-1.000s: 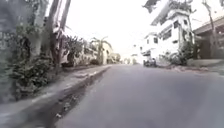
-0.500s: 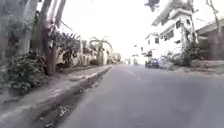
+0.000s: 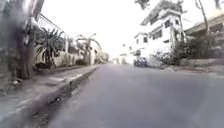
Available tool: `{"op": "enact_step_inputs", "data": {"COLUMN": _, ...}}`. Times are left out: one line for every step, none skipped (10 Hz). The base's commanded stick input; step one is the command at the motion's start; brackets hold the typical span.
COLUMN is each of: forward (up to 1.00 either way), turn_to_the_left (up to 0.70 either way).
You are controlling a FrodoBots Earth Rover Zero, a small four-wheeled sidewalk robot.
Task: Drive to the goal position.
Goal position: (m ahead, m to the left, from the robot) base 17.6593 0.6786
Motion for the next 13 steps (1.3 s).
{"op": "enact_step_inputs", "data": {"forward": 1.00, "turn_to_the_left": 0.00}}
{"op": "enact_step_inputs", "data": {"forward": 1.00, "turn_to_the_left": 0.00}}
{"op": "enact_step_inputs", "data": {"forward": 1.00, "turn_to_the_left": 0.00}}
{"op": "enact_step_inputs", "data": {"forward": 1.00, "turn_to_the_left": 0.00}}
{"op": "enact_step_inputs", "data": {"forward": 1.00, "turn_to_the_left": 0.00}}
{"op": "enact_step_inputs", "data": {"forward": 1.00, "turn_to_the_left": 0.00}}
{"op": "enact_step_inputs", "data": {"forward": 1.00, "turn_to_the_left": 0.00}}
{"op": "enact_step_inputs", "data": {"forward": 1.00, "turn_to_the_left": 0.00}}
{"op": "enact_step_inputs", "data": {"forward": 1.00, "turn_to_the_left": 0.00}}
{"op": "enact_step_inputs", "data": {"forward": 1.00, "turn_to_the_left": 0.00}}
{"op": "enact_step_inputs", "data": {"forward": 1.00, "turn_to_the_left": 0.00}}
{"op": "enact_step_inputs", "data": {"forward": 1.00, "turn_to_the_left": 0.00}}
{"op": "enact_step_inputs", "data": {"forward": 1.00, "turn_to_the_left": 0.00}}
